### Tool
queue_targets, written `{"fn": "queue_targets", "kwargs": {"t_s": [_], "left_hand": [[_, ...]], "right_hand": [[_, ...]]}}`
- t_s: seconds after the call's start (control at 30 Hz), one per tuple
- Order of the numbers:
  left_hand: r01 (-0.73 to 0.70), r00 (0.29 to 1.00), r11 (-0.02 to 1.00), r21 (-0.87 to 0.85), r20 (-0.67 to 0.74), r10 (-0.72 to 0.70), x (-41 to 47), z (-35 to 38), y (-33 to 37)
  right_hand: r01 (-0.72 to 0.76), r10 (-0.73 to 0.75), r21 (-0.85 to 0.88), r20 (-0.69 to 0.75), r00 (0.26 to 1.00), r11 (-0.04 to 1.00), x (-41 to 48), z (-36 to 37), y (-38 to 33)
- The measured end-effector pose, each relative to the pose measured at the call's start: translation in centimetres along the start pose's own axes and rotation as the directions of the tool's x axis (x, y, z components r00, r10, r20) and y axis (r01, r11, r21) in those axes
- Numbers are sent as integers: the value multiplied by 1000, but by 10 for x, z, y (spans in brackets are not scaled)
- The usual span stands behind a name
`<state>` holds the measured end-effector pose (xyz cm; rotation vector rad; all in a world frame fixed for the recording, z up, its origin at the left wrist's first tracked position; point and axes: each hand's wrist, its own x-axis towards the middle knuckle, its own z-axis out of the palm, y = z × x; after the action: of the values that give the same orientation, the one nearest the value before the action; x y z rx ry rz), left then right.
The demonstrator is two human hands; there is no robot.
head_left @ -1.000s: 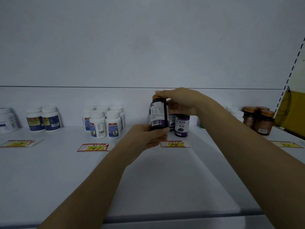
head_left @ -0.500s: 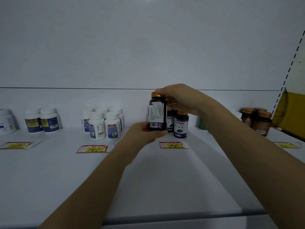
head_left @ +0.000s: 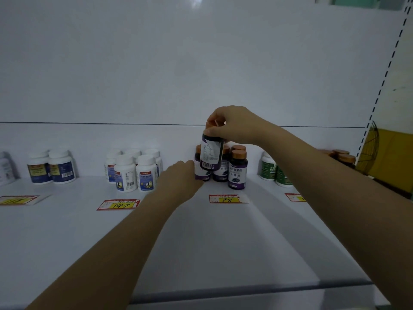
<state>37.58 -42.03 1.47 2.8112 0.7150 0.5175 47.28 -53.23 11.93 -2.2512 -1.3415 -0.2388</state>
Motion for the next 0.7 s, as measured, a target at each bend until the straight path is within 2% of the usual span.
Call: {"fn": "queue_targets", "kwargs": {"t_s": [0.1,0.2,0.47,0.7], "left_hand": [[-35,999,960,278,9,34,1,4,-4],[-41,999,932,360,32,32,-1,9,-7],[1,1000,925,381,14,-6,-21,5,-28],[190,982,953,235,-59,-181,-43,-33,-80]], "right_hand": [[-22,22,-69,5,1000,997,-2,11,7],[-56,60,-83,48,997,995,-6,21,13],[-20,30,-96,105,994,995,4,40,3],[135,-125,-64,144,982,989,34,62,-72]]}}
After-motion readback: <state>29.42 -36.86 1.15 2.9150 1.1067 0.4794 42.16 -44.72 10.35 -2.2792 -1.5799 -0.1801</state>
